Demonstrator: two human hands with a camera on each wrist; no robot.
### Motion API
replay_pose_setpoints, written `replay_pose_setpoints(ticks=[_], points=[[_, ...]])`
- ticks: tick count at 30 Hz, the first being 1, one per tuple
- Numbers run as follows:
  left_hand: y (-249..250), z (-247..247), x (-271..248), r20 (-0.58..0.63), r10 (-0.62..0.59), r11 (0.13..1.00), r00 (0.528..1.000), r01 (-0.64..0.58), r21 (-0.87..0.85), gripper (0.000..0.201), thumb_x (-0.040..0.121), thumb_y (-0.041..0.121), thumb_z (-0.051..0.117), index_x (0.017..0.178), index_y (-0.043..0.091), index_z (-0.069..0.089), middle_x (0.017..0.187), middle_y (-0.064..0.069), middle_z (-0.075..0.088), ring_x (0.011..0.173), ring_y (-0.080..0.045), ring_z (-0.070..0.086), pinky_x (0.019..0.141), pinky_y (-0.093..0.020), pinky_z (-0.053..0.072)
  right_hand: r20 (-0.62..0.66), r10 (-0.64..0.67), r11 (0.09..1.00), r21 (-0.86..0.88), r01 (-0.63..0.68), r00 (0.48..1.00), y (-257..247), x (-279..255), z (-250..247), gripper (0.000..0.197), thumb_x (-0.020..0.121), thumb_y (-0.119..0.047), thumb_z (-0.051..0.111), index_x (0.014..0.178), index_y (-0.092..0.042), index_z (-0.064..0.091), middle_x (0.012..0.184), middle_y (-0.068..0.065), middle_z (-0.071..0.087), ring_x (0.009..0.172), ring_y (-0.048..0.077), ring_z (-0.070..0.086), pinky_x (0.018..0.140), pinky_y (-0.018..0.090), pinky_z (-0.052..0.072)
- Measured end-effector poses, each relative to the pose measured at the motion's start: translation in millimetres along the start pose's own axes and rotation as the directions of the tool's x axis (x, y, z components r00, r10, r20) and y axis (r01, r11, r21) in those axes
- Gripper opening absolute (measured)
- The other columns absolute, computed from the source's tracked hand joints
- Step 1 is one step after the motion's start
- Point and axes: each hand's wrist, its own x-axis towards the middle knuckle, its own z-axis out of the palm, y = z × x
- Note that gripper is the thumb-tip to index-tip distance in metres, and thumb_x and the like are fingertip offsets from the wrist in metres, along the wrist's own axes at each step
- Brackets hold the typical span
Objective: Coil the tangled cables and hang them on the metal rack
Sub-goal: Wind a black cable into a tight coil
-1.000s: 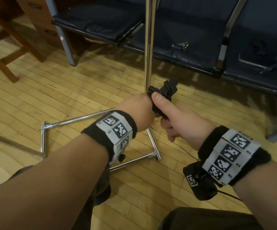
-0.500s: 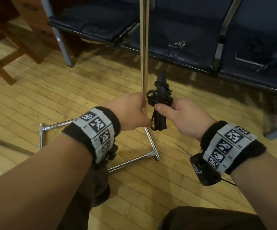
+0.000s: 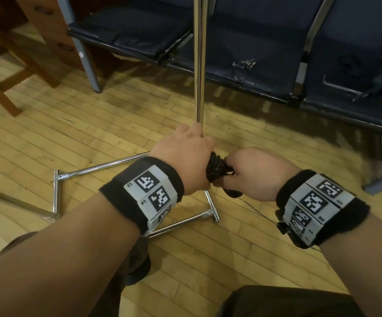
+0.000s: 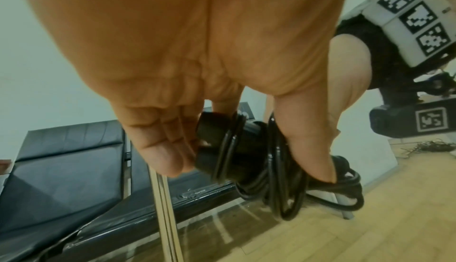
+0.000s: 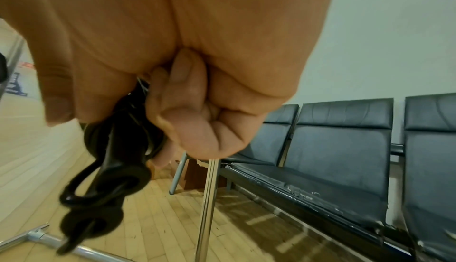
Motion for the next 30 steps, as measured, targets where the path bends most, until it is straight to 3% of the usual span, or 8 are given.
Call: replay_pose_setpoints(ticks=[5, 8, 12, 16, 20, 24, 27, 30], points=[[7.0, 10.7, 0.6, 0.118, 0.021, 0.997, 0.993, -0.029, 0.069, 0.063, 0.08, 0.058, 0.08, 0.123, 0.022, 0.05, 0.108, 0.003, 0.043, 0.1, -0.015, 0.038, 0.086, -0.028, 0.034, 0.071, -0.042, 0.996, -0.08, 0.047, 0.997, -6.6, -3.1, -0.5, 0.033, 0.093, -0.06, 0.061, 0.099, -0.029, 0.069, 0.081, -0.006, 0.07, 0.073, 0.011, 0.066, 0.071, 0.037, 0.062], [9.9, 12.4, 1.0, 0.201, -0.001, 0.999, 0.98, -0.009, 0.05, 0.056, 0.08, 0.055, 0.08, 0.106, 0.024, 0.041, 0.1, 0.005, 0.046, 0.091, -0.014, 0.048, 0.079, -0.027, 0.04, 0.099, -0.078, 0.993, -0.077, 0.085, 0.992, -8.8, -6.6, -3.8, 0.033, 0.096, -0.058, 0.058, 0.098, -0.027, 0.071, 0.082, -0.005, 0.07, 0.073, 0.011, 0.067, 0.072, 0.037, 0.063], [13.2, 14.6, 1.2, 0.319, -0.01, 0.999, 0.948, 0.022, -0.032, 0.043, 0.08, 0.049, 0.08, 0.096, 0.026, 0.047, 0.091, 0.003, 0.059, 0.075, -0.013, 0.059, 0.062, -0.029, 0.051, 0.129, -0.121, 0.989, -0.074, 0.131, 0.984, -12.9, -10.9, -7.6, 0.03, 0.097, -0.053, 0.058, 0.098, -0.025, 0.071, 0.082, -0.005, 0.068, 0.074, 0.013, 0.066, 0.072, 0.039, 0.062], [13.8, 10.7, 0.4, 0.339, 0.037, 0.992, 0.94, 0.008, -0.128, 0.047, 0.079, 0.048, 0.08, 0.11, 0.035, 0.047, 0.086, 0.01, 0.06, 0.074, -0.009, 0.058, 0.062, -0.03, 0.05, 0.101, -0.141, 0.99, -0.016, 0.143, 0.985, -10.9, -14.6, -14.2, 0.02, 0.097, -0.047, 0.063, 0.106, -0.03, 0.069, 0.088, -0.009, 0.066, 0.08, 0.011, 0.063, 0.076, 0.038, 0.059], [14.7, 7.4, 2.3, 0.363, 0.02, 0.987, 0.932, 0.038, -0.153, 0.028, 0.082, 0.049, 0.078, 0.084, 0.037, 0.053, 0.084, 0.009, 0.068, 0.075, -0.012, 0.065, 0.068, -0.03, 0.057, 0.009, -0.142, 0.989, 0.038, 0.142, 0.99, -9.7, -17.8, -15.8, 0.019, 0.093, -0.047, 0.067, 0.106, -0.034, 0.067, 0.089, -0.012, 0.065, 0.081, 0.007, 0.061, 0.075, 0.036, 0.058], [18.4, 8.4, 3.4, 0.36, 0.005, 0.99, 0.933, 0.046, -0.132, 0.023, 0.085, 0.045, 0.077, 0.083, 0.034, 0.057, 0.082, 0.007, 0.068, 0.072, -0.01, 0.063, 0.06, -0.025, 0.048, -0.046, -0.13, 0.987, 0.088, 0.133, 0.99, -12.3, -19.2, -15.0, 0.023, 0.088, -0.046, 0.072, 0.105, -0.035, 0.062, 0.09, -0.013, 0.063, 0.081, 0.006, 0.059, 0.073, 0.035, 0.058], [21.5, 11.2, 4.9, 0.357, 0.01, 0.997, 0.934, 0.019, -0.078, 0.021, 0.089, 0.04, 0.075, 0.093, 0.028, 0.059, 0.083, 0.005, 0.065, 0.07, -0.011, 0.059, 0.056, -0.024, 0.043, -0.061, -0.12, 0.98, 0.154, 0.129, 0.991, -13.7, -21.8, -15.8, 0.019, 0.088, -0.042, 0.068, 0.103, -0.037, 0.057, 0.083, -0.013, 0.065, 0.076, 0.006, 0.062, 0.072, 0.039, 0.06], [25.8, 18.8, 5.2, 0.394, -0.003, 0.999, 0.919, 0.018, -0.033, 0.022, 0.093, 0.037, 0.073, 0.091, 0.022, 0.057, 0.084, 0.002, 0.063, 0.068, -0.012, 0.055, 0.06, -0.026, 0.043, -0.113, -0.132, 0.957, 0.245, 0.156, 0.985, -17.9, -22.8, -16.1, 0.013, 0.094, -0.034, 0.054, 0.101, -0.041, 0.046, 0.062, -0.02, 0.06, 0.056, 0.003, 0.054, 0.056, 0.034, 0.05]])
